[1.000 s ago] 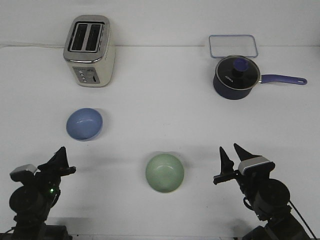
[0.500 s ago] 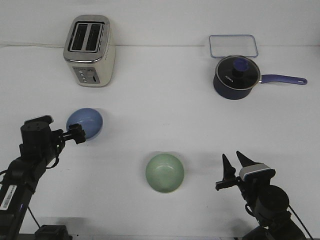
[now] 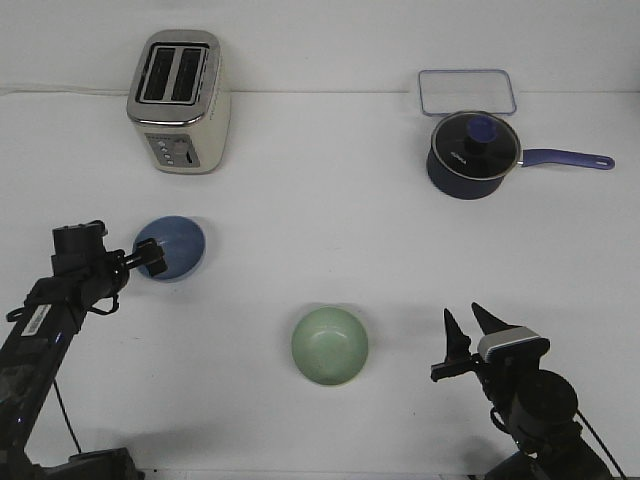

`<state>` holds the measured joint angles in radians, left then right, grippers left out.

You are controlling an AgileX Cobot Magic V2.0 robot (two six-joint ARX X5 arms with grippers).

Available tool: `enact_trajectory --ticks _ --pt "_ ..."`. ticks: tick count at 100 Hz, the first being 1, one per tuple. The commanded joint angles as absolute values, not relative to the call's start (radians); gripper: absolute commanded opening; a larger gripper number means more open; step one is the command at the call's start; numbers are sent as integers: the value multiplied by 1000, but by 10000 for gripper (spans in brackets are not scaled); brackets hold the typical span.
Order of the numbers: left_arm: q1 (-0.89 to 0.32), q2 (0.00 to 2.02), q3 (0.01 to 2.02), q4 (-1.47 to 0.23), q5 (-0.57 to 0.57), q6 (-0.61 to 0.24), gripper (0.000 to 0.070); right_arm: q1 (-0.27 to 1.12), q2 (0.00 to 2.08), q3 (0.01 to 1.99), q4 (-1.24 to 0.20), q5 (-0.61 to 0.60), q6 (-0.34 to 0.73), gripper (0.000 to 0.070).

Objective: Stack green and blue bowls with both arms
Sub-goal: 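Reach the left gripper to the blue bowl and grasp its rim, then lift the blue bowl with the left gripper and carry it over the green bowl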

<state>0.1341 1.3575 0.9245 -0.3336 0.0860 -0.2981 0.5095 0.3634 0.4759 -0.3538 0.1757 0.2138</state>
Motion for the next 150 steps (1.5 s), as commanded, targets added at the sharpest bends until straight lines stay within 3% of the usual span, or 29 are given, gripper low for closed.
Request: enact_trajectory --ticks 1,16,25,31,46,63,96,127,150 --pt "142 1401 940 -311 100 -296 578 516 368 478 -346 173 213 318" --pt "146 1467 940 -274 111 -296 575 516 368 478 -346 173 213 318" --pt "146 1492 940 -258 111 -296 520 516 368 478 -346 173 212 318" --pt "146 1503 940 -253 111 -296 403 516 368 478 -346 173 213 318" --pt "146 1509 940 -239 110 -295 0 516 368 478 -345 173 212 318" --pt "144 1504 945 -237 127 -289 14 516 368 478 -345 173 213 318" --pt "48 1300 961 -257 321 -270 14 516 368 478 -345 173 212 318" --pt "-298 1119 961 -305 347 -286 14 516 368 478 -345 174 212 318" --pt "-580 1162 961 -300 258 -300 14 516 368 478 -346 173 212 318"
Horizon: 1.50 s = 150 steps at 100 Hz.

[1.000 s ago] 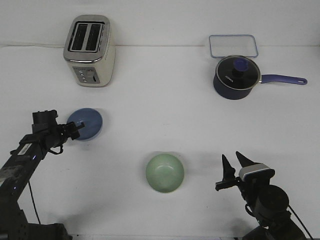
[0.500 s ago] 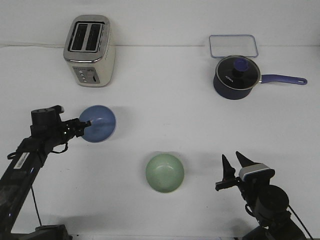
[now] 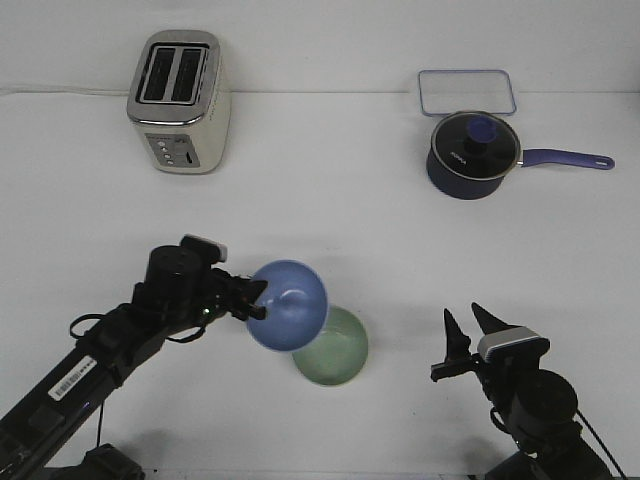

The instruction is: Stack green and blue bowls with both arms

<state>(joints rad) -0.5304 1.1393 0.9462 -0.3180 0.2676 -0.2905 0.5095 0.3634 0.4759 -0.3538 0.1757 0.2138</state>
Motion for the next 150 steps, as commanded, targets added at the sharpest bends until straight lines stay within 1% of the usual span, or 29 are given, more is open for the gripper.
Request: enact_trajectory --ticks 1,13,22,44,51,53,55,58,64,67,71,73,80,86,93,107,111,114,117,120,132,134,135,137,139,140,141,143,150 --pt "-588 1166 961 -297 258 -300 14 516 368 478 -346 173 212 318" --pt "-674 1218 961 -276 246 -300 14 516 368 478 -346 173 212 318" --pt "-716 1268 961 -265 232 -300 14 516 368 478 -346 173 212 318" --pt "-757 1353 961 -219 230 -299 14 516 368 478 -346 173 212 318" --pt "-758 1365 961 -216 234 -299 28 516 368 478 -346 173 212 318" --pt "-758 1367 961 -215 235 -297 52 516 368 478 -346 174 212 317" --pt "-758 1367 961 -215 236 -294 93 516 368 478 -346 174 212 318" --pt "-758 1367 961 -215 236 -292 178 516 368 478 -346 173 212 318" --pt "-758 1367 961 -211 236 -292 369 516 368 478 -346 174 212 318" --pt "-758 1365 961 -207 236 -292 446 516 368 478 -347 174 212 318" --pt "-756 1359 962 -205 235 -292 504 516 368 478 -346 174 212 318" --pt "-752 1356 963 -203 233 -288 512 516 368 478 -346 174 212 317" --pt "-734 1336 968 -193 229 -266 509 516 368 478 -346 174 212 318" --pt "-714 1309 974 -186 198 -250 509 516 368 478 -347 176 212 318" --pt "-684 1266 976 -177 126 -228 507 516 368 478 -347 184 212 318" --pt "-594 1162 977 -182 -53 -137 500 516 368 478 -346 196 208 318" --pt "-564 1135 977 -182 -93 -117 493 516 368 478 -346 202 208 318" --pt "-539 1113 977 -183 -121 -109 475 516 368 478 -346 211 208 318" --pt "-514 1093 977 -186 -141 -101 427 516 368 478 -346 212 208 317" --pt "-488 1074 977 -187 -151 -90 357 516 368 478 -346 212 207 317" --pt "-381 995 977 -211 -157 -76 2 516 368 478 -346 211 205 313" --pt "-366 982 976 -219 -157 -73 0 516 367 478 -347 211 205 286" --pt "-359 976 976 -223 -157 -72 10 516 367 478 -347 211 205 267" --pt "-347 962 974 -233 -157 -67 11 516 366 478 -347 210 205 215" --pt "-334 947 972 -244 -157 -62 11 516 363 478 -347 210 205 146" --pt "-329 941 971 -249 -157 -61 11 516 362 478 -347 210 205 128" --pt "-323 934 969 -253 -157 -59 11 516 357 478 -347 210 204 68" --pt "-313 919 965 -265 -157 -57 12 516 350 478 -347 210 202 0" --pt "-283 857 937 -289 -157 -54 12 519 321 478 -347 210 183 3"
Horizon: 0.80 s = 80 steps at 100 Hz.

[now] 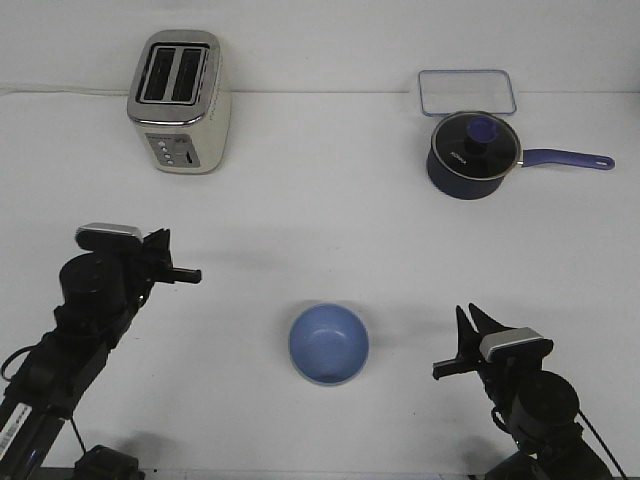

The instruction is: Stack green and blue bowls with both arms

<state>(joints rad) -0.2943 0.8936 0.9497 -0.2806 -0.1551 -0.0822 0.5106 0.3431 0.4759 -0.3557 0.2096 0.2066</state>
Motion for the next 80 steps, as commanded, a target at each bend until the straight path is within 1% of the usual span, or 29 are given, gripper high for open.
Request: enact_trajectory --ticks 1,11,22,31,45,80 --pt "-279 846 931 -289 -157 -52 12 519 311 478 -349 210 183 4" --pt "-250 707 817 -224 -157 -27 12 519 235 476 -379 228 175 4" --pt "-234 517 627 -51 -152 10 11 519 146 460 -397 267 179 3" --pt "-227 383 498 59 -154 7 11 517 104 455 -386 296 179 4" --pt "-222 290 446 57 -155 7 12 517 97 456 -367 321 179 4" --pt "-222 239 446 53 -155 7 14 518 97 456 -367 313 179 4"
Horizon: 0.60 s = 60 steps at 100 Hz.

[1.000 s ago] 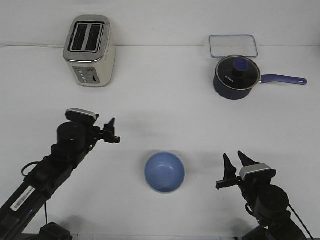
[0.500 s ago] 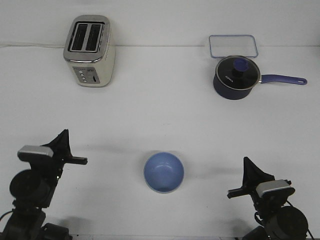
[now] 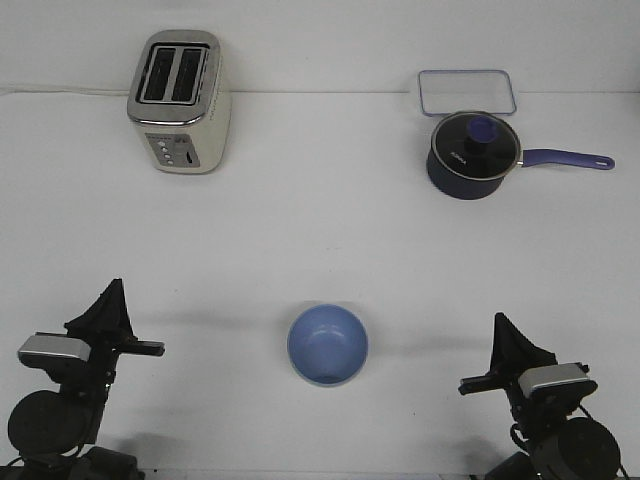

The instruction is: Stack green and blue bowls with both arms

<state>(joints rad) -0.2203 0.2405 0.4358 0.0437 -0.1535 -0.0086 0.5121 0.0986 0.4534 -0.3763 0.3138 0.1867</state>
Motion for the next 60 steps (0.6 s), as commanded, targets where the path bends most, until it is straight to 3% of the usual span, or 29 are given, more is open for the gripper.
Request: enact_trajectory --ticks 1,47,60 --pt "-222 239 446 53 -155 7 14 518 97 456 -367 313 179 3" --pt "-206 233 439 44 -156 17 14 518 97 456 -367 313 179 4" --pt "-124 199 347 49 -31 12 14 518 97 456 -367 313 179 4"
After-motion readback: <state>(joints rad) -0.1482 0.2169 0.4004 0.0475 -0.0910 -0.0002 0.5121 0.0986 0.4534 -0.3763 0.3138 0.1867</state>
